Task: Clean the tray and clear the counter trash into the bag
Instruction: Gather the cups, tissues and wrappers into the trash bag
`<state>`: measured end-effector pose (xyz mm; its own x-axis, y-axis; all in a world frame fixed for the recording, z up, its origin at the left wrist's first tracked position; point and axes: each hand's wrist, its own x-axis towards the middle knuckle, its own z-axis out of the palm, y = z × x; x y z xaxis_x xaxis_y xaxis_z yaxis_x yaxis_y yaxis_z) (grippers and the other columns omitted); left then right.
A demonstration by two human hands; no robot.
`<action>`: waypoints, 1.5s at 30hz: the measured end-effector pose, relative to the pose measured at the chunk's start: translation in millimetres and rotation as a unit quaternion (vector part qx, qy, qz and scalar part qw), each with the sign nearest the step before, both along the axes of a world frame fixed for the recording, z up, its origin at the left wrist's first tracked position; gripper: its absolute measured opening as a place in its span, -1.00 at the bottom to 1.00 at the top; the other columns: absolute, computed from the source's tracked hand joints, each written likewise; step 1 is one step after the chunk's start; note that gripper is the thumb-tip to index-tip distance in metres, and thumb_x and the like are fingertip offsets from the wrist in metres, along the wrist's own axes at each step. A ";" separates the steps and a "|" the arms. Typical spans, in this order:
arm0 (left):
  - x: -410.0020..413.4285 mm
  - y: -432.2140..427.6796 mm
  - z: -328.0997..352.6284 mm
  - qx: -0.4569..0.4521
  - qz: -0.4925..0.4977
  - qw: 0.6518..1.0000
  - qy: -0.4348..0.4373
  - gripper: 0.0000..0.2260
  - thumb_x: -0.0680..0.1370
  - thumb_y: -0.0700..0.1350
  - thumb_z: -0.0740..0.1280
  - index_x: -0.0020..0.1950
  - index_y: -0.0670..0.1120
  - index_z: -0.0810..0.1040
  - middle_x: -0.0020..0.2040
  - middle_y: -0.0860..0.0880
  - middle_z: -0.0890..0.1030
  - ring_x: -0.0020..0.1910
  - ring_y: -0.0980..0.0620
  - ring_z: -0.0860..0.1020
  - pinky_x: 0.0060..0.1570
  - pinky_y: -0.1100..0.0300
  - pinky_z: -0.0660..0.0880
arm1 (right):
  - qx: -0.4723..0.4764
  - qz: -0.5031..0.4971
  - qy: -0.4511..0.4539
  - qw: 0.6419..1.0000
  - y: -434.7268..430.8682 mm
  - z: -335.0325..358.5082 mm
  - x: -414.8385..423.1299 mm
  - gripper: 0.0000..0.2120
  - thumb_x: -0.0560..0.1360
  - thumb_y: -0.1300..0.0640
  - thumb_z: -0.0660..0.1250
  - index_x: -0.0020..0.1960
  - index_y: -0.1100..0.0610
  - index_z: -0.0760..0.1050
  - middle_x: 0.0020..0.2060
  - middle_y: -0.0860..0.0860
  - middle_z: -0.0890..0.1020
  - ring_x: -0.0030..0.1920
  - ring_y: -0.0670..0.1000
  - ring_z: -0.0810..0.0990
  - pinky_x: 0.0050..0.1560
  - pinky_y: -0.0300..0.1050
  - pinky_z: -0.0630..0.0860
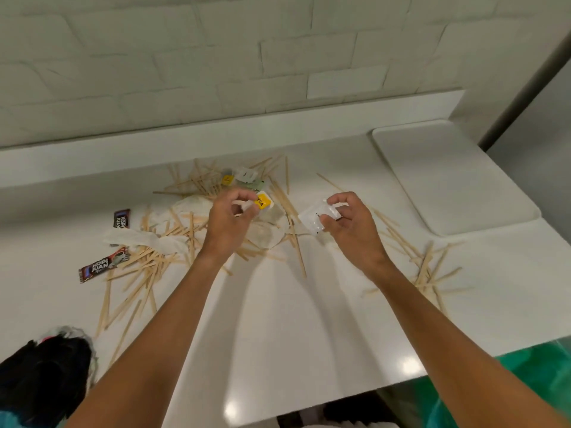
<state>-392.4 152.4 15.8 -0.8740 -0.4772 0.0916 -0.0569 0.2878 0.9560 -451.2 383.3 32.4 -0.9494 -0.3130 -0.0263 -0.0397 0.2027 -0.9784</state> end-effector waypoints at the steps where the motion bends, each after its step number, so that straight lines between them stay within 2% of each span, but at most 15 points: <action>1: 4.9 8.2 -0.4 0.011 -0.012 1.000 -0.004 -0.85 0.51 -0.15 0.44 0.05 0.00 0.60 0.12 0.04 0.61 0.00 0.02 0.60 -0.01 0.19 0.51 | -0.008 -0.006 -0.006 1.000 5.9 -2.8 7.0 -0.73 0.51 0.18 0.41 0.12 -0.03 0.42 -0.09 0.02 0.67 -0.13 0.06 0.67 -0.14 -0.15 0.55; 4: 18.5 38.3 -2.1 0.026 -0.043 0.999 -0.016 -0.74 0.50 -0.15 0.46 0.17 -0.01 0.57 0.13 0.06 0.60 0.04 0.08 0.59 0.01 0.22 0.53 | -0.015 -0.024 -0.011 1.000 26.6 -8.8 25.7 -0.62 0.51 0.24 0.39 0.23 -0.01 0.35 -0.15 -0.01 0.64 -0.16 0.02 0.66 -0.16 -0.28 0.54; 6: 26.0 60.7 -3.2 0.018 -0.063 0.998 -0.019 -0.74 0.49 -0.18 0.46 0.16 -0.02 0.57 0.08 0.04 0.61 -0.05 0.12 0.56 -0.04 0.23 0.51 | -0.001 -0.037 -0.011 0.999 41.6 -9.2 33.6 -0.63 0.51 0.23 0.39 0.23 -0.02 0.37 -0.11 0.00 0.63 -0.14 0.03 0.67 -0.18 -0.30 0.54; 10: 39.8 110.6 -6.1 0.019 -0.097 0.994 -0.037 -0.81 0.50 -0.16 0.45 0.08 0.01 0.59 0.04 0.06 0.61 -0.09 0.11 0.56 -0.09 0.28 0.50 | -0.009 -0.070 -0.018 0.997 79.9 -6.4 48.2 -0.78 0.53 0.23 0.37 0.13 0.07 0.44 -0.07 0.02 0.63 -0.18 0.00 0.66 -0.21 -0.22 0.57; 16: 46.5 206.0 -16.3 -0.005 -0.165 0.985 -0.040 -0.92 0.50 -0.21 0.43 -0.05 -0.09 0.58 -0.07 0.03 0.64 -0.09 0.06 0.60 -0.09 0.28 0.49 | -0.003 -0.156 -0.006 0.988 187.9 -14.4 76.6 -0.94 0.52 0.24 0.36 -0.03 0.14 0.50 -0.09 0.05 0.65 -0.10 0.09 0.66 -0.05 0.05 0.64; 20: 45.6 277.7 -18.7 -0.014 -0.220 0.974 -0.053 -0.91 0.49 -0.21 0.44 -0.08 -0.08 0.56 -0.11 0.02 0.63 -0.12 0.07 0.58 -0.15 0.35 0.46 | 0.024 -0.231 -0.008 0.973 265.9 -25.4 99.9 -0.94 0.53 0.19 0.37 -0.05 0.12 0.49 -0.12 0.03 0.67 -0.14 0.03 0.67 -0.07 -0.02 0.62; 23: 49.8 343.0 -20.5 -0.021 -0.256 0.965 -0.058 -0.89 0.49 -0.19 0.46 -0.10 -0.07 0.55 -0.14 0.11 0.60 -0.18 0.21 0.53 -0.16 0.41 0.43 | 0.018 -0.292 -0.021 0.956 329.3 -43.1 121.5 -0.95 0.53 0.18 0.38 -0.03 0.09 0.52 -0.11 0.02 0.67 -0.09 0.03 0.66 -0.08 -0.12 0.61; 26: 65.5 405.6 -27.1 -0.021 -0.294 0.953 -0.073 -0.88 0.48 -0.22 0.46 -0.11 -0.05 0.54 -0.17 0.12 0.59 -0.24 0.26 0.50 -0.22 0.40 0.43 | 0.048 -0.368 -0.080 0.925 396.9 -71.2 149.3 -0.90 0.54 0.18 0.36 0.05 0.10 0.52 -0.07 0.00 0.65 -0.07 -0.03 0.63 -0.08 -0.20 0.56; 31: 96.2 486.5 -47.8 -0.024 -0.370 0.923 -0.106 -0.85 0.49 -0.19 0.45 -0.07 -0.02 0.52 -0.12 0.08 0.62 -0.17 0.23 0.58 -0.17 0.32 0.54 | 0.079 -0.427 -0.246 0.867 499.7 -130.7 197.4 -0.94 0.50 0.21 0.36 -0.05 0.12 0.49 -0.12 0.07 0.66 -0.12 0.05 0.65 -0.17 -0.04 0.56; 33: 106.6 513.0 -55.8 -0.024 -0.389 0.913 -0.117 -0.85 0.51 -0.17 0.45 -0.03 -0.01 0.51 -0.09 0.09 0.62 -0.15 0.25 0.59 -0.17 0.30 0.55 | 0.081 -0.440 -0.296 0.844 535.9 -153.9 213.5 -0.91 0.48 0.22 0.36 -0.05 0.10 0.48 -0.06 0.09 0.68 -0.07 0.10 0.67 -0.04 0.08 0.62; 35: 112.7 532.6 -62.2 -0.028 -0.400 0.908 -0.120 -0.84 0.51 -0.13 0.44 -0.02 0.05 0.49 -0.08 0.12 0.62 -0.11 0.21 0.60 -0.15 0.24 0.58 | 0.091 -0.449 -0.336 0.823 560.6 -167.4 225.8 -0.82 0.47 0.20 0.37 0.06 0.11 0.49 0.00 0.11 0.67 -0.01 0.12 0.66 0.09 0.15 0.59; 37: 115.6 550.6 -66.0 -0.032 -0.408 0.904 -0.121 -0.84 0.52 -0.12 0.44 -0.03 0.06 0.49 -0.09 0.15 0.62 -0.10 0.21 0.60 -0.15 0.23 0.59 | 0.120 -0.446 -0.361 0.811 574.6 -168.8 236.2 -0.64 0.49 0.14 0.39 0.26 0.17 0.44 0.10 0.11 0.60 0.12 0.15 0.58 0.13 0.08 0.53; 39: 116.8 568.7 -67.9 -0.031 -0.407 0.906 -0.112 -0.86 0.52 -0.15 0.43 -0.04 0.00 0.49 -0.10 0.13 0.61 -0.14 0.25 0.58 -0.18 0.28 0.56 | 0.133 -0.439 -0.360 0.812 581.8 -164.4 244.8 -0.57 0.52 0.13 0.38 0.35 0.14 0.38 0.18 0.10 0.52 0.18 0.15 0.52 0.08 -0.02 0.46; 42: 113.5 592.4 -72.5 -0.039 -0.407 0.907 -0.101 -0.87 0.53 -0.18 0.42 -0.06 -0.05 0.48 -0.10 0.10 0.60 -0.15 0.25 0.57 -0.20 0.29 0.55 | 0.116 -0.414 -0.333 0.839 586.0 -159.2 248.3 -0.63 0.53 0.16 0.35 0.31 0.12 0.41 0.04 0.08 0.60 0.09 0.10 0.56 0.00 -0.08 0.44; 45: 105.0 601.2 -86.9 -0.064 -0.442 0.882 -0.153 -0.83 0.53 -0.11 0.42 0.05 -0.02 0.48 0.06 0.08 0.57 0.01 0.18 0.56 -0.07 0.29 0.54 | 0.106 -0.381 -0.280 0.875 580.5 -145.1 244.1 -0.71 0.54 0.22 0.31 0.26 0.12 0.45 -0.02 0.09 0.63 0.05 0.11 0.60 -0.09 -0.14 0.47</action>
<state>-287.4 753.6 -71.1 -0.8928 0.3990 -0.2089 -0.0059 0.4533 0.8913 -207.1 963.8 -112.7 -0.7001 0.4731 -0.5349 0.6595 0.1411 -0.7383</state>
